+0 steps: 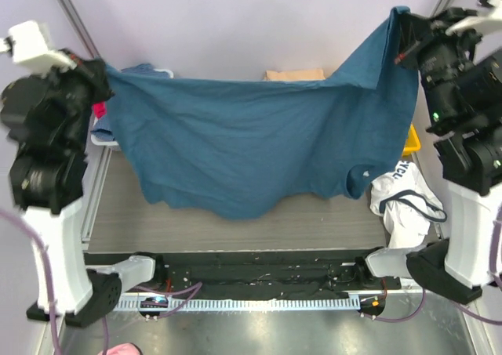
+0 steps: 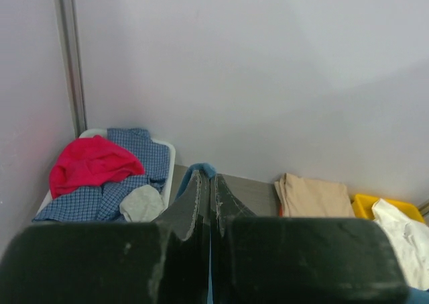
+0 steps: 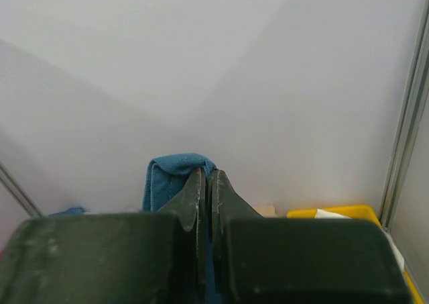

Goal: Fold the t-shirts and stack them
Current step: Flatten the tshirt out

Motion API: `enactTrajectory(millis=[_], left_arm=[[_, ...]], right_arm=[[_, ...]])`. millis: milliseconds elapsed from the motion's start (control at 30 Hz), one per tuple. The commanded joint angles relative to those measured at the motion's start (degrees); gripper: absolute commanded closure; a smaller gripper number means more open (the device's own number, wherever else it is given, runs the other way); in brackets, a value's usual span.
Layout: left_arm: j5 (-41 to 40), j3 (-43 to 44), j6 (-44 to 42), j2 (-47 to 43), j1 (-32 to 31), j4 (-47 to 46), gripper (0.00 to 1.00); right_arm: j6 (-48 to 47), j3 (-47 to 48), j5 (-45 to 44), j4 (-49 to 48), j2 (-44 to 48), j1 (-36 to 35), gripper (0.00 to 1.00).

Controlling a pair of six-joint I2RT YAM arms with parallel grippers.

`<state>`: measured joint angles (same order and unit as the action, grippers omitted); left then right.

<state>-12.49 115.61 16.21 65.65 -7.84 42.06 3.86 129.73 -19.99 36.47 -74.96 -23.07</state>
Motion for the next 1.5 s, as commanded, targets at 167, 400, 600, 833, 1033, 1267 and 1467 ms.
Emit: enactTrajectory(millis=[167,400,600,833,1033,1267,1467], left_arm=[[0.7,6.0,-1.9,19.7,1.0,-10.8,1.0],[2.2,19.6,-1.0,27.3,1.6,-9.4,1.0],[3.7,15.3,0.3,18.1,1.7,-8.8,1.0],[2.7,1.1,0.9,-1.1,1.6,-6.8,1.0],[-0.4,3.0,0.1,-10.4,1.6,0.7,1.0],[-2.1,3.8,1.7,-15.4,1.2,1.7,1.0],[-3.0,2.8,0.2,-12.6,1.2,-1.2,1.0]], right_arm=[[-0.3,12.3,2.0,-7.3,-21.4,6.4,0.99],[-0.3,21.3,4.8,-10.4,-27.6,8.8,0.99],[0.4,9.8,8.0,-12.7,-14.8,8.7,0.99],[2.3,-1.8,14.7,-9.1,1.5,8.7,0.99],[3.4,-2.1,18.5,-3.3,10.3,8.8,0.99],[5.3,0.6,21.0,-0.7,14.0,8.7,0.99],[5.0,-4.6,17.4,-6.1,15.5,8.7,0.99]])
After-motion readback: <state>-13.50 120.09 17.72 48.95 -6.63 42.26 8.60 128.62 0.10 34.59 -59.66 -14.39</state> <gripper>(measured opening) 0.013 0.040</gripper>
